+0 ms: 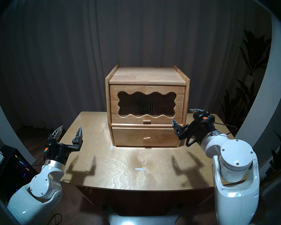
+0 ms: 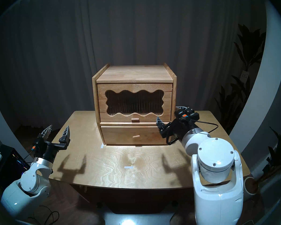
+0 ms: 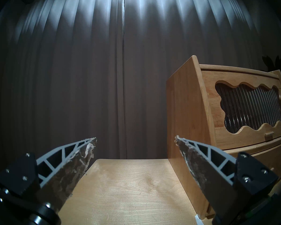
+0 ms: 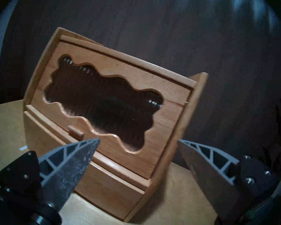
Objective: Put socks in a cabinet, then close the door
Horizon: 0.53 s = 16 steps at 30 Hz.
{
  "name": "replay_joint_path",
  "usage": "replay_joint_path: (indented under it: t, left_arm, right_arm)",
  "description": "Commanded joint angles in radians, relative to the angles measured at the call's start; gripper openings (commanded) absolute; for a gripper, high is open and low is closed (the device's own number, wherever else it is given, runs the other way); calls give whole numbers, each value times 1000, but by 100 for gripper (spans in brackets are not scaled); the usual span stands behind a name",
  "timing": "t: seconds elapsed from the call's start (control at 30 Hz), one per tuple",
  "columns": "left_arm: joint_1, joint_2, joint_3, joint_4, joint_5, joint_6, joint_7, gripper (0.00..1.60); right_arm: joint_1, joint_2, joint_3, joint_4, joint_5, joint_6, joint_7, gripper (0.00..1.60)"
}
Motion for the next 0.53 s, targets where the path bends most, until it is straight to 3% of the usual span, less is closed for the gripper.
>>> replay_joint_path:
  t: [0.0,0.13,0.2,0.5]
  left_arm:
    - [-7,1,-5,-9,0,-4,0,160]
    - [-8,1,-5,-9,0,-4,0,160]
    - [-8,1,-5,-9,0,-4,0,160]
    - [-9,0,-5,-10,0,-5,-1,160]
  right_arm:
    - [64,-66,147,16,72,11,-71,160]
    - [92,-61,193,50,113,14,-96,160]
    - [129,-54,254,103,167,9,-108,160]
    - [226,-43,308,272,370,-39,-125,160]
